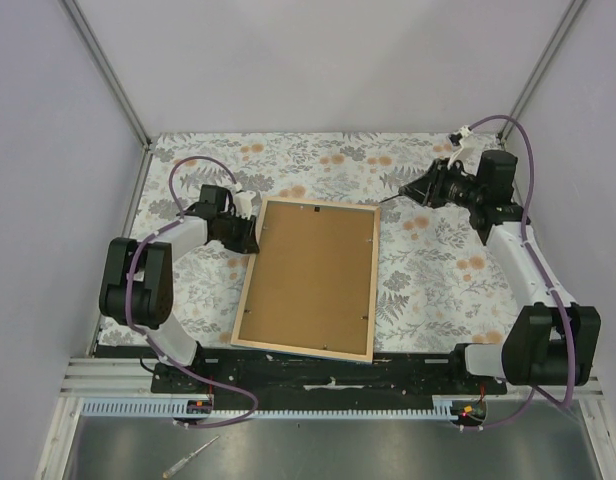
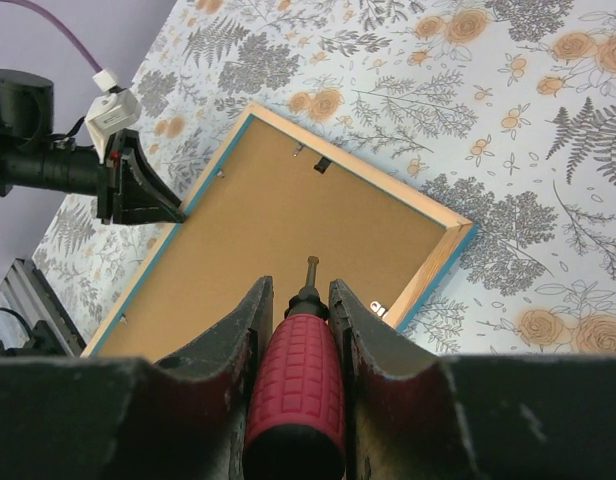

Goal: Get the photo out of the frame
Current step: Adjust the photo frame at the center of the board, then release the photo frame item from the photo frame.

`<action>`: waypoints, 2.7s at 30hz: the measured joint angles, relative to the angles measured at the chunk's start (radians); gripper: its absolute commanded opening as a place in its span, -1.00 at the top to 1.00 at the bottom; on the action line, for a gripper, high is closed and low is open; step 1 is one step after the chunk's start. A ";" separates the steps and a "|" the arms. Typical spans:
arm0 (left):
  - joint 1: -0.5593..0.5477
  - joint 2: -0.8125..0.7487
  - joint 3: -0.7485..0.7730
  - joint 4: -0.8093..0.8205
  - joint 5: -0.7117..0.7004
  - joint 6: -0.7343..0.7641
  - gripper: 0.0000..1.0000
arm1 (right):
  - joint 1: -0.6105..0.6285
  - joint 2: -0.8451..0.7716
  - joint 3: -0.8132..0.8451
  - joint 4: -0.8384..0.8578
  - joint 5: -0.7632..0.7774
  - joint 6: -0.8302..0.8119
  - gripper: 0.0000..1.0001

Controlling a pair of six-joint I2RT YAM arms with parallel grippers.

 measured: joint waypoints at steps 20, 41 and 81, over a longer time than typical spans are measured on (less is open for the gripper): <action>-0.002 0.122 0.163 -0.100 -0.055 -0.126 0.96 | 0.242 0.208 0.198 -0.371 0.370 -0.362 1.00; -0.009 0.169 0.215 -0.052 -0.162 -0.449 0.96 | 0.283 0.453 0.562 -0.381 0.487 -0.373 1.00; -0.008 0.114 0.112 0.094 -0.158 -0.573 -0.11 | 0.599 0.977 1.100 -0.371 0.653 -0.380 1.00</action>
